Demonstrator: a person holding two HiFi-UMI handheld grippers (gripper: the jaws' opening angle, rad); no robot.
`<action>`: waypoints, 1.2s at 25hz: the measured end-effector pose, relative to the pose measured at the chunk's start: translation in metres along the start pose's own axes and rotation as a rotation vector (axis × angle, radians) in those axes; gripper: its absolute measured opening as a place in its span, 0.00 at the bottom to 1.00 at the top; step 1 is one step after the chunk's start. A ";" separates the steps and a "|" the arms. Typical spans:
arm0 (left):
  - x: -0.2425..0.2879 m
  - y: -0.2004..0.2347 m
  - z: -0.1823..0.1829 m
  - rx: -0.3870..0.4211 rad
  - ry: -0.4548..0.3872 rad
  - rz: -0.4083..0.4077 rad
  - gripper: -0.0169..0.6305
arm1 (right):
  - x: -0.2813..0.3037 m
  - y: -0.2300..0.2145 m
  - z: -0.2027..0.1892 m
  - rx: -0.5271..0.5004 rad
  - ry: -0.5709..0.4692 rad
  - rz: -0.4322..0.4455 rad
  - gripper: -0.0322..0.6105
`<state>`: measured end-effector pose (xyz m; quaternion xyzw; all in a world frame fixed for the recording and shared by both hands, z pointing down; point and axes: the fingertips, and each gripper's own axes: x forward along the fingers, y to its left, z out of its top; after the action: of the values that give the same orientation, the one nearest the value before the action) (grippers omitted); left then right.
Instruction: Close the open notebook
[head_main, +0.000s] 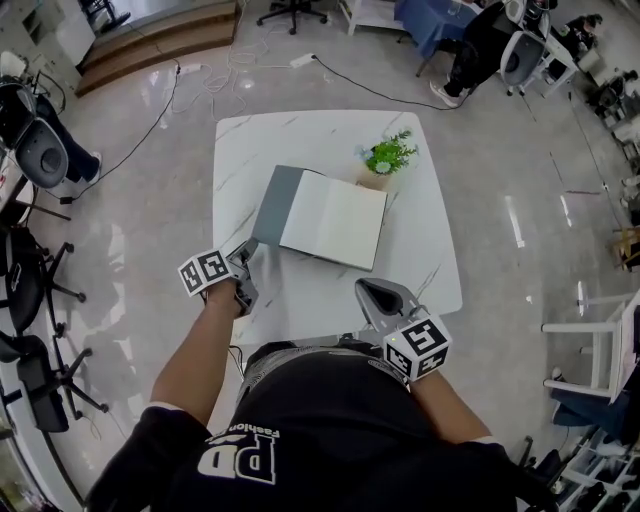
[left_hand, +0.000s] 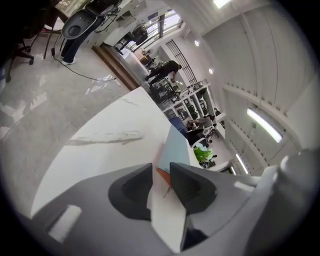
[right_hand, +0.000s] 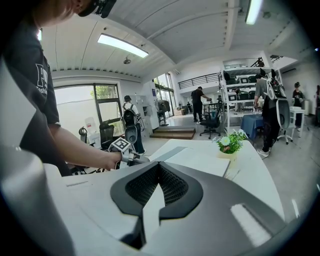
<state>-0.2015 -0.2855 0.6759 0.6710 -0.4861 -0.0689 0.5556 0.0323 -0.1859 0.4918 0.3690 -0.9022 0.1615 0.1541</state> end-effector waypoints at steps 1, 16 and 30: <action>0.001 0.002 0.000 -0.011 -0.003 0.001 0.23 | -0.001 0.000 0.001 -0.001 -0.001 -0.002 0.05; 0.008 0.010 0.009 -0.181 -0.054 -0.081 0.23 | -0.005 0.001 -0.001 -0.007 0.001 -0.027 0.05; -0.002 -0.008 0.015 -0.138 -0.074 -0.110 0.16 | -0.007 -0.002 -0.001 -0.004 -0.012 -0.018 0.05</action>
<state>-0.2075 -0.2948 0.6627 0.6541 -0.4626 -0.1573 0.5775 0.0386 -0.1825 0.4899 0.3778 -0.9001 0.1563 0.1506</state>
